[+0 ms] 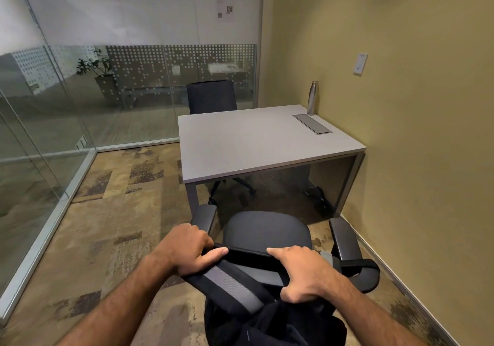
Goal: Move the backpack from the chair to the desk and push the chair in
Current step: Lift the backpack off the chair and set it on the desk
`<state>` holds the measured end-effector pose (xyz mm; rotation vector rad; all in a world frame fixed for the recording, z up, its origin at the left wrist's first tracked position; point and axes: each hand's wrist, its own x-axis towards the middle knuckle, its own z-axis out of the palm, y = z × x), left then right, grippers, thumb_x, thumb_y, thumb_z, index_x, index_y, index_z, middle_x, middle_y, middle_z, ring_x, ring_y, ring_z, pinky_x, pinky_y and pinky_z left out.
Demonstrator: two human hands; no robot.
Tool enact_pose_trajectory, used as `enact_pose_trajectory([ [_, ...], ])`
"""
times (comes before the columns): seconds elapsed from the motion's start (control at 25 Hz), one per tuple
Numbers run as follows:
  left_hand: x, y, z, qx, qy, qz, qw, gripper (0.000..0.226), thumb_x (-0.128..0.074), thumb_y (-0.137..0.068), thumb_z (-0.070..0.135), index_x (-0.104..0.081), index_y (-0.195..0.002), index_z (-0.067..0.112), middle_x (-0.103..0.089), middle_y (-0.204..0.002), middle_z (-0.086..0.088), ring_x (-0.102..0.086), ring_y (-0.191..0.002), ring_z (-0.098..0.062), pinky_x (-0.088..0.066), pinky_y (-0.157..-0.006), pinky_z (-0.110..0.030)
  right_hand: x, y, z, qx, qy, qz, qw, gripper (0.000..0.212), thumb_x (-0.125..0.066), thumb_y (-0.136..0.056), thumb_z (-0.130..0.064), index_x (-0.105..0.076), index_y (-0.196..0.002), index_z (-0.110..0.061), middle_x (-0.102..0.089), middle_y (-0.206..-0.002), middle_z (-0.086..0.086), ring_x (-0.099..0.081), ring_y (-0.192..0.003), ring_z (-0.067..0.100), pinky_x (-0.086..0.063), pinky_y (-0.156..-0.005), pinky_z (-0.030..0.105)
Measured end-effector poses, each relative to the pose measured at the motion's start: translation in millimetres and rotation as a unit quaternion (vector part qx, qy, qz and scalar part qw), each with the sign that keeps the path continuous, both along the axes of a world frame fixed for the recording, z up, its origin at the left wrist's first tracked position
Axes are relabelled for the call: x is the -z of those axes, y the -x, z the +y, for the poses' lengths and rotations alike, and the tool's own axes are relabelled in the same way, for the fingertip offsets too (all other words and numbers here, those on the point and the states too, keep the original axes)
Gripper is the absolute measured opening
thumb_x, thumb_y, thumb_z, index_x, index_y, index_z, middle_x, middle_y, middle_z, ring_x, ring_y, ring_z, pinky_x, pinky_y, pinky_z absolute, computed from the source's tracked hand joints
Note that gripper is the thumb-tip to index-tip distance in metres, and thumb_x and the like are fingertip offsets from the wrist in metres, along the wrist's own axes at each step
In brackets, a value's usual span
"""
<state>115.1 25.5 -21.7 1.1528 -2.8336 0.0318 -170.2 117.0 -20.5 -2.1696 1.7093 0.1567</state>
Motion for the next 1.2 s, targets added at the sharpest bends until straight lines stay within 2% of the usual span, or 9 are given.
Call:
enact_pose_trajectory([
  [0.12,2.2,-1.8,15.3,-0.008,0.012,0.018,1.0,0.076,-0.026,-0.095,0.073,-0.053,-0.057,0.013,-0.041,-0.048,-0.002,-0.034,-0.046,-0.021,-0.026,-0.05,-0.03,-2.2,6.4,5.4,0.011,-0.007,-0.103,0.995,0.104,-0.074,-0.069,-0.053,-0.033,-0.162,-0.028,-0.047,-0.163,-0.005,-0.045,-0.148,0.016,-0.04,-0.121,0.039],
  [0.24,7.7,-3.4,34.7,0.014,0.031,0.036,0.999,0.074,-0.028,-0.097,0.073,-0.045,-0.053,0.015,-0.036,-0.046,-0.002,-0.029,-0.046,-0.022,-0.034,-0.055,-0.031,-1.0,27.1,7.6,0.191,0.109,-0.262,0.94,0.099,-0.071,-0.066,-0.076,-0.05,-0.151,-0.03,-0.056,-0.154,-0.003,-0.049,-0.145,0.018,-0.041,-0.12,0.043],
  [0.36,9.6,6.3,51.0,0.063,0.035,0.023,0.997,0.064,-0.03,-0.1,0.068,-0.039,-0.056,0.022,-0.044,-0.047,-0.002,-0.024,-0.048,-0.021,-0.044,-0.066,-0.037,1.0,61.9,11.9,0.4,0.046,-0.034,0.915,0.129,-0.056,-0.06,-0.101,-0.029,-0.161,-0.025,-0.021,-0.173,0.012,-0.016,-0.158,0.043,-0.022,-0.122,0.069],
  [0.44,8.5,19.2,57.4,0.096,0.035,0.019,0.995,0.059,-0.033,-0.1,0.064,-0.038,-0.058,0.023,-0.051,-0.05,-0.004,-0.024,-0.049,-0.022,-0.042,-0.066,-0.037,3.5,76.4,20.8,0.441,-0.067,-0.014,0.895,0.154,-0.047,-0.044,-0.109,-0.015,-0.165,-0.019,0.002,-0.175,0.02,-0.003,-0.158,0.05,-0.018,-0.123,0.073],
  [0.56,7.5,44.6,68.2,0.14,0.019,0.011,0.99,0.064,-0.029,-0.101,0.065,-0.044,-0.06,0.018,-0.055,-0.055,-0.007,-0.031,-0.051,-0.027,-0.038,-0.07,-0.04,7.4,81.8,26.6,0.449,-0.095,-0.039,0.888,0.161,-0.055,-0.043,-0.108,-0.012,-0.165,-0.013,-0.003,-0.174,0.023,-0.017,-0.157,0.048,-0.031,-0.124,0.062],
  [0.68,5.8,77.3,77.2,0.188,0.011,0.021,0.982,0.065,-0.028,-0.101,0.064,-0.045,-0.06,0.016,-0.057,-0.057,-0.009,-0.035,-0.053,-0.033,-0.039,-0.071,-0.041,3.9,89.3,28.5,0.453,-0.092,-0.077,0.883,0.13,-0.075,-0.052,-0.087,-0.046,-0.149,-0.006,-0.049,-0.152,0.021,-0.057,-0.132,0.037,-0.057,-0.097,0.043],
  [0.8,1.5,115.0,83.1,0.232,0.0,0.026,0.972,0.063,-0.028,-0.102,0.062,-0.045,-0.061,0.016,-0.058,-0.058,-0.011,-0.037,-0.056,-0.035,-0.036,-0.07,-0.038,-3.3,105.7,35.7,0.449,-0.06,-0.109,0.885,0.067,-0.078,-0.06,-0.062,-0.066,-0.102,-0.012,-0.07,-0.104,0.007,-0.069,-0.09,0.022,-0.048,-0.06,0.029],
  [1.04,-4.4,163.2,88.9,0.278,-0.074,0.047,0.956,0.067,-0.032,-0.101,0.065,-0.042,-0.06,0.013,-0.043,-0.052,-0.007,-0.038,-0.052,-0.03,-0.039,-0.058,-0.042,-0.1,146.7,51.5,0.516,-0.025,-0.298,0.803,0.023,-0.085,-0.066,-0.021,-0.065,-0.064,-0.01,-0.067,-0.062,0.003,-0.063,-0.047,0.01,-0.04,-0.039,0.017],
  [1.2,-10.6,192.8,93.6,0.306,-0.099,0.043,0.946,0.071,-0.029,-0.099,0.07,-0.046,-0.061,0.012,-0.043,-0.051,-0.005,-0.038,-0.049,-0.027,-0.028,-0.054,-0.037,-2.1,187.8,72.3,0.567,-0.036,-0.395,0.722,0.012,-0.077,-0.068,-0.001,-0.071,-0.058,-0.005,-0.071,-0.062,0.016,-0.067,-0.051,0.029,-0.049,-0.053,0.027],
])
